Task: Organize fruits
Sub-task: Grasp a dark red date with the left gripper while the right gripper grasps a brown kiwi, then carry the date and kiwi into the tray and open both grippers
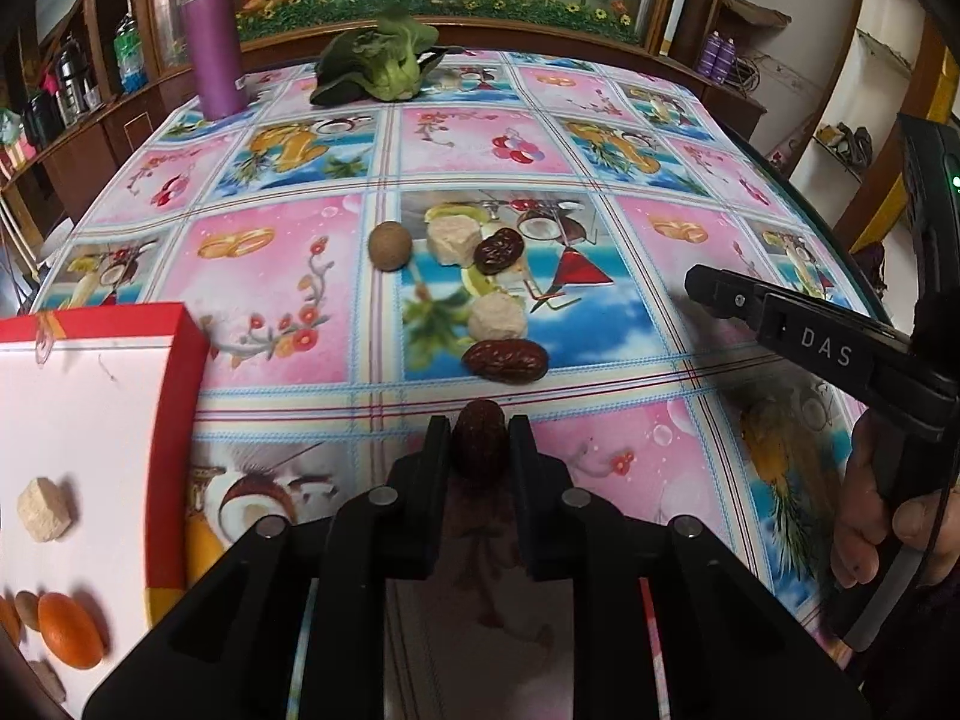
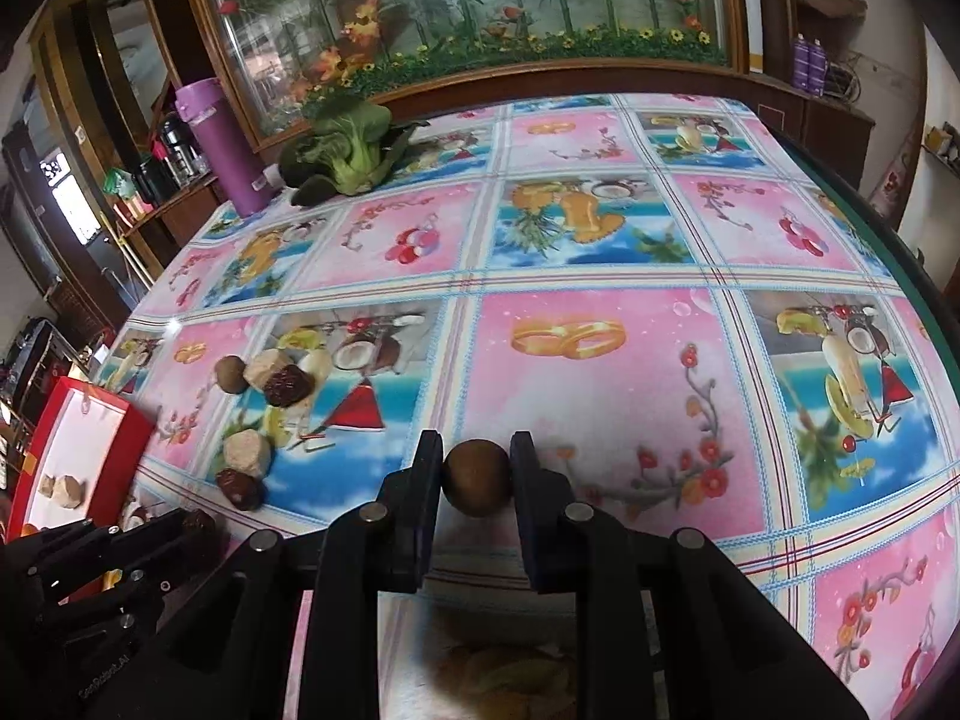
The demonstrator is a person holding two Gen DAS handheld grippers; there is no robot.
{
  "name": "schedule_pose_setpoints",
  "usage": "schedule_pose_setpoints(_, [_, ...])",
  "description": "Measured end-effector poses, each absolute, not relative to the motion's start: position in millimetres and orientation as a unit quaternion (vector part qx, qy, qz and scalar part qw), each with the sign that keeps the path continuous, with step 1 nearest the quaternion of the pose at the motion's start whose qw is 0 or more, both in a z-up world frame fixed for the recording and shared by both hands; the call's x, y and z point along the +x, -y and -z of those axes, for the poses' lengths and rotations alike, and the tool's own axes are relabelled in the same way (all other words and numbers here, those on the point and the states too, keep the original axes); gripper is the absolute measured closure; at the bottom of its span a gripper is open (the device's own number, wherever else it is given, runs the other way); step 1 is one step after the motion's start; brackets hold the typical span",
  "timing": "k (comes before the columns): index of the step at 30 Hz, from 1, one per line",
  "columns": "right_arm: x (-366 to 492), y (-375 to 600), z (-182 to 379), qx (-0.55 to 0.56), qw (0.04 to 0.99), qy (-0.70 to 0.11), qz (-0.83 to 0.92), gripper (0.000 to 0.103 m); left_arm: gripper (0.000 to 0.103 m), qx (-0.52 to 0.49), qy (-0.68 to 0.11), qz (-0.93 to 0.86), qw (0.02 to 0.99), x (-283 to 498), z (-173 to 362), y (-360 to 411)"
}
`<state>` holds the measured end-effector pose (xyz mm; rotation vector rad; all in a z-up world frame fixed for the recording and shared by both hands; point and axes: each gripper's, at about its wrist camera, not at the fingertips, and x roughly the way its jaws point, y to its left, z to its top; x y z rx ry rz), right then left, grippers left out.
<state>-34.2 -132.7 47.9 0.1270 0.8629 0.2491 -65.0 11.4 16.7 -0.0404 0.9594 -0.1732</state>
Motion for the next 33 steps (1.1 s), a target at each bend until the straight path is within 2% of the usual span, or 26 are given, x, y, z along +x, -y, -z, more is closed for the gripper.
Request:
schedule_pose_setpoints(8, [-60,81,-66,0.063,0.898,-0.395,-0.183,0.082,0.082,-0.04,-0.427,0.06,0.902,-95,-51,-49])
schedule_pose_setpoints(16, [-81,-15,-80,0.032,0.878,-0.389,-0.276,0.082,0.082,-0.067,-0.393,-0.037,0.916,-135,-78,-142])
schedule_pose_setpoints(23, [-95,-87,-85,-0.007,0.864,-0.39,-0.32,0.082,0.082,-0.078,-0.38,-0.123,0.913,-152,-77,-212])
schedule_pose_setpoints(33, [-87,-137,-63,-0.03,0.845,-0.425,-0.323,0.082,0.082,-0.105,-0.413,-0.171,0.888,-151,-47,-269])
